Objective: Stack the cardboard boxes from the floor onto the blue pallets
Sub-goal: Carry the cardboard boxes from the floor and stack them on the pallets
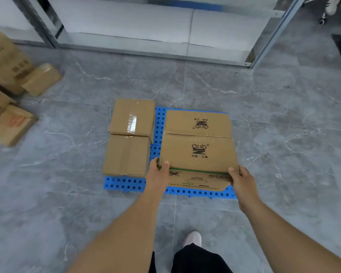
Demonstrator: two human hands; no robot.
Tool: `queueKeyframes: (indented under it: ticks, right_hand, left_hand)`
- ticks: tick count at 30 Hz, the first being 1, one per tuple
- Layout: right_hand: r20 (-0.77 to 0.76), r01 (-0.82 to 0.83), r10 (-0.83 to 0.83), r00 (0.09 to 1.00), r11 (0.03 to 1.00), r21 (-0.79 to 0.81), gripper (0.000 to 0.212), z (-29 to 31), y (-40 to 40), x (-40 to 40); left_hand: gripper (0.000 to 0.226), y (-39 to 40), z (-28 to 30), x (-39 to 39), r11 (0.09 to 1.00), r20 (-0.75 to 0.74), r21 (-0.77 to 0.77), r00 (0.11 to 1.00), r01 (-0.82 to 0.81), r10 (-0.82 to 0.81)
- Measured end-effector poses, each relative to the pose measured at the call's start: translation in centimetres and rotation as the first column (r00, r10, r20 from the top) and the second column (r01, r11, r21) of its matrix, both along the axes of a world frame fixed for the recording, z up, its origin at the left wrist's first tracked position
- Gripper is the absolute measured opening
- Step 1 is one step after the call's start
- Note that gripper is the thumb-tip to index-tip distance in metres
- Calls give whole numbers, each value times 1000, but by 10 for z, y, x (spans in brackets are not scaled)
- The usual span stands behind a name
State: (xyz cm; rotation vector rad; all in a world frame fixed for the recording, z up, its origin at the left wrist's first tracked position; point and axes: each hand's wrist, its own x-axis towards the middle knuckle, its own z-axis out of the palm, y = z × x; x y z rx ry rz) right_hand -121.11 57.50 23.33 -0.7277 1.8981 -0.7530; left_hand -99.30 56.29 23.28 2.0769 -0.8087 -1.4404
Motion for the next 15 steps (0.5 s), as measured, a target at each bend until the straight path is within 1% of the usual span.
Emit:
queueKeyframes:
  ticks: [3,8,10,12,13,15]
  right_hand:
    - [2,-6,6,1000,1000,0,20,-20,-3,-3]
    - [2,-12,12,1000,1000,0,13,-62,-18,3]
    - [-5,-43,43,999,999,8,15,-86,-25,10]
    - [-11,-61,61,998,998,-1,13,-114,-30,19]
    - [-18,-66,65,998,998,-10,12,-130,-32,24]
    - [-21,-71,70,997,997,-21,19,-163,-36,32]
  left_hand:
    - [44,-3,-21,-2,1000,-11,5,1000,-26,26]
    - [40,-10,-64,5,999,24,30,999,-32,31]
    - [33,-12,-87,12,999,44,34,999,-31,30]
    - [27,-15,-114,22,999,58,38,998,-38,35]
    - [31,-18,-129,27,999,64,35,997,-38,36]
    - [39,-22,-161,34,999,66,28,997,-30,28]
